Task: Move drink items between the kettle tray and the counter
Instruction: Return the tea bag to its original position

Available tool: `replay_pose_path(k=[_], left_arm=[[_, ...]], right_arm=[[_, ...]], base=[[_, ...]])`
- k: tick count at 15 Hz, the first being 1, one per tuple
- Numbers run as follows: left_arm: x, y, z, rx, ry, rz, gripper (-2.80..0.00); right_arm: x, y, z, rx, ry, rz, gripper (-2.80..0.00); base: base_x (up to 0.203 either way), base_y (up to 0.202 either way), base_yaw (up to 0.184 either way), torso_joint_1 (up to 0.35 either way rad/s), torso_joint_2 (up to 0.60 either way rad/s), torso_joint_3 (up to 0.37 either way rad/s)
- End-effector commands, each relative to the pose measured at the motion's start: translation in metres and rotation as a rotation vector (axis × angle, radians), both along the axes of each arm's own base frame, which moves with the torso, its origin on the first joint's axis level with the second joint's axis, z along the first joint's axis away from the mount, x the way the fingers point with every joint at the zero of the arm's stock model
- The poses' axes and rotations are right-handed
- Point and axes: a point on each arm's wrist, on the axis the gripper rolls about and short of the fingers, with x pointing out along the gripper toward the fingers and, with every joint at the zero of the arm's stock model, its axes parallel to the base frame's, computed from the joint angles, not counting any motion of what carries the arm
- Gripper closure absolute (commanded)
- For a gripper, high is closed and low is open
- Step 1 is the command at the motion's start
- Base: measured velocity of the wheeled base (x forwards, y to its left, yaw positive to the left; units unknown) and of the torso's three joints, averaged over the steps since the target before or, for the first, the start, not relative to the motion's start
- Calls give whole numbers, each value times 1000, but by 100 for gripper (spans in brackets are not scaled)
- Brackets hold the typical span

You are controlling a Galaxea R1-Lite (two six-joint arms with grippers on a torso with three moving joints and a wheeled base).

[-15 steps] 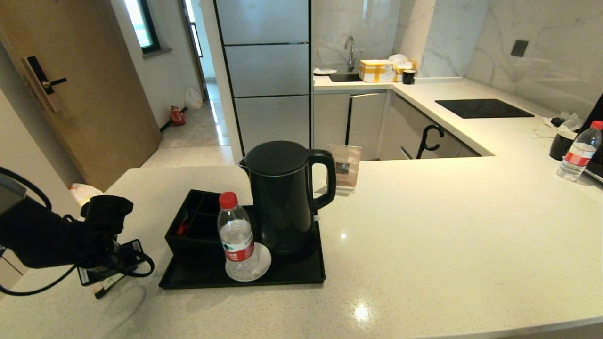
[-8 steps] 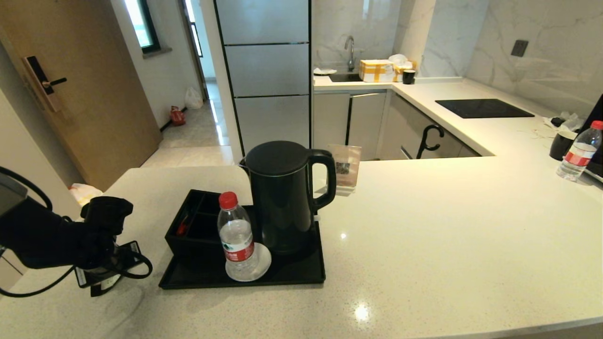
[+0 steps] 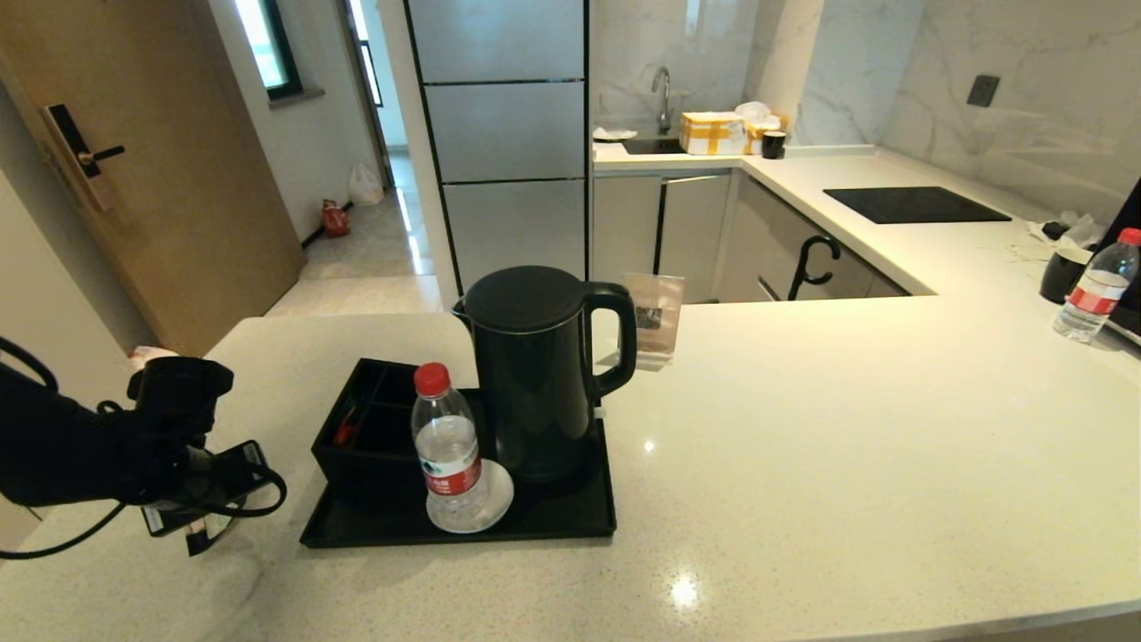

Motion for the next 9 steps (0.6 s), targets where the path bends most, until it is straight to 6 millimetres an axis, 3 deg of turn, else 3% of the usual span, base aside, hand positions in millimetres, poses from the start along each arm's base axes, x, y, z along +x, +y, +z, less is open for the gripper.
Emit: replay_pose_path(k=[1, 2, 5, 7, 9], left_arm=[[-17, -10, 48, -14, -155, -47, 0], [-28, -17, 72, -23, -235, -82, 0], [-52, -40, 113, -57, -338, -194, 0], [-79, -69, 157, -73, -430, -320, 0], [-93, -99, 175, -104, -434, -462, 0]], right_arm=[[0, 0, 0, 0, 1, 0, 0], [0, 0, 0, 0, 1, 0, 0], [0, 0, 0, 0, 1, 0, 0], [0, 0, 0, 0, 1, 0, 0], [0, 0, 0, 0, 1, 0, 0]], base=[[0, 0, 0, 0, 0, 0], [0, 0, 0, 0, 0, 0], [0, 0, 0, 0, 0, 0], [0, 0, 0, 0, 0, 0], [0, 0, 0, 0, 0, 0]])
